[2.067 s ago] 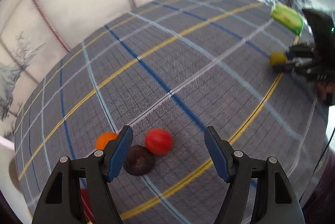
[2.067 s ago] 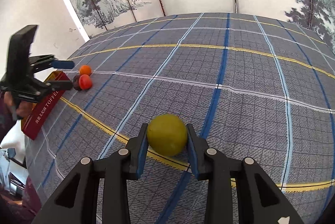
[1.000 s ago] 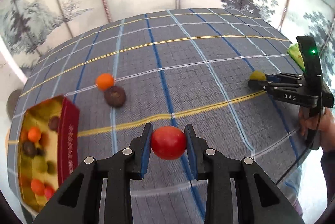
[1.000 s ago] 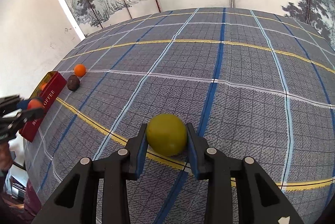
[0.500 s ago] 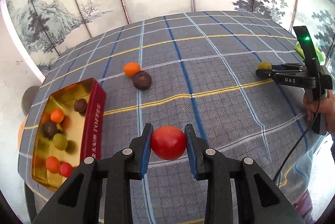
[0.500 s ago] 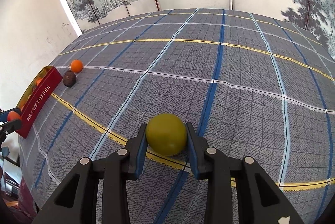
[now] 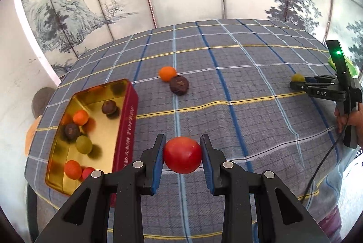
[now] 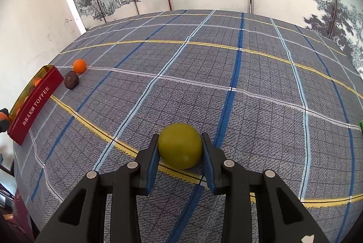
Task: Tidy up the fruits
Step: 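Carry the red tomato into the tin and open the left gripper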
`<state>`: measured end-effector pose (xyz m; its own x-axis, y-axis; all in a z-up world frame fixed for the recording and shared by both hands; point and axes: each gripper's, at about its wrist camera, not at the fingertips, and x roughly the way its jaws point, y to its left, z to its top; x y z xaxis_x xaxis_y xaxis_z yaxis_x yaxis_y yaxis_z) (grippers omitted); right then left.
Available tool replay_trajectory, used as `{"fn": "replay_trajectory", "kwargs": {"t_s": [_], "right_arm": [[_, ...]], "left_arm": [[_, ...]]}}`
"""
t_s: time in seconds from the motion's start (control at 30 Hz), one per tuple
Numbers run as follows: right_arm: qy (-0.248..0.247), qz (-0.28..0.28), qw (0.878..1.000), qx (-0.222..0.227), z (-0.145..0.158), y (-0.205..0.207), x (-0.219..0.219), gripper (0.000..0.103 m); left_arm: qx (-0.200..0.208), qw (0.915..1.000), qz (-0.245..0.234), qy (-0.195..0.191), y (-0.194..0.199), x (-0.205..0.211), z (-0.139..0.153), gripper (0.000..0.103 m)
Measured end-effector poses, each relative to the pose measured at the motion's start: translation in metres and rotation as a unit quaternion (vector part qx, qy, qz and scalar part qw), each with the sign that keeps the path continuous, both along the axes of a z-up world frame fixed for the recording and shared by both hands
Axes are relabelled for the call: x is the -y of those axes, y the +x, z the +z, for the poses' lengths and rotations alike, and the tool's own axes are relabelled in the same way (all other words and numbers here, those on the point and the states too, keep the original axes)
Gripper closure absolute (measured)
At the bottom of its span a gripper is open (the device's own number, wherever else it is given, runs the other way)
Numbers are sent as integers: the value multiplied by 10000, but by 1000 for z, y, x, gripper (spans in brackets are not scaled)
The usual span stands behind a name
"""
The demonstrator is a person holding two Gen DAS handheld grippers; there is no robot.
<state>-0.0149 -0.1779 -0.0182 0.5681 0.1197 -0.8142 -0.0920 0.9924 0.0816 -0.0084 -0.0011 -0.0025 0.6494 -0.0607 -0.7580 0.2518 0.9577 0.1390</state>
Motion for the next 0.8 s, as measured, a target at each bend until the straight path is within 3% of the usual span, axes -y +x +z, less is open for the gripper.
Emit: {"fn": "replay_trajectory", "kwargs": {"t_s": [0.5,0.8], "right_arm": [[-140,8,9999,1,-1,0,-3,71],[-153,6,9999,0,-1,0,-3,71]], "left_arm": [[-25,9954,925,-248,12,-68,-6,71],[-6,9880,1547,-39,25,-112,-22,71]]}}
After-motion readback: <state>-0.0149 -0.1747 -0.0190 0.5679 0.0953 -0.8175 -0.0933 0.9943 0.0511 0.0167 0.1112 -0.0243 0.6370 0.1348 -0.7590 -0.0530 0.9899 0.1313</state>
